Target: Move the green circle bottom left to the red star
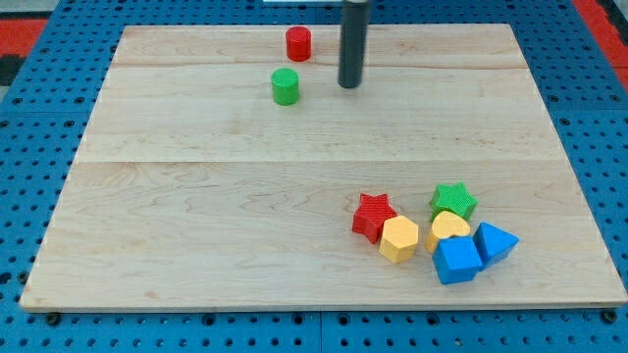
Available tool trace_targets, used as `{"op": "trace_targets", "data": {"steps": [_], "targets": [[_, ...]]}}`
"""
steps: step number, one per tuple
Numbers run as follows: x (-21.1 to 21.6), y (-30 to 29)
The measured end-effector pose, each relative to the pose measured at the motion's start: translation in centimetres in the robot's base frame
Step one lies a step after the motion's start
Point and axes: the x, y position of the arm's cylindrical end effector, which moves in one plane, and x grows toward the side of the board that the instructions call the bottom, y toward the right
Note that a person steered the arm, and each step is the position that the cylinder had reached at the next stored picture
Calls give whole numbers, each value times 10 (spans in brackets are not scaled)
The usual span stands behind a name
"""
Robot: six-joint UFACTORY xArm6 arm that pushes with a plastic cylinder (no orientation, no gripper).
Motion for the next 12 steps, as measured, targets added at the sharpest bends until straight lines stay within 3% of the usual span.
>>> {"op": "trace_targets", "data": {"steps": [2,3,4,6,7,8,10,12], "targets": [[32,-117],[63,-146],[110,-117],[137,-155],[168,-131],[188,-62],[210,-73],[233,-14]]}}
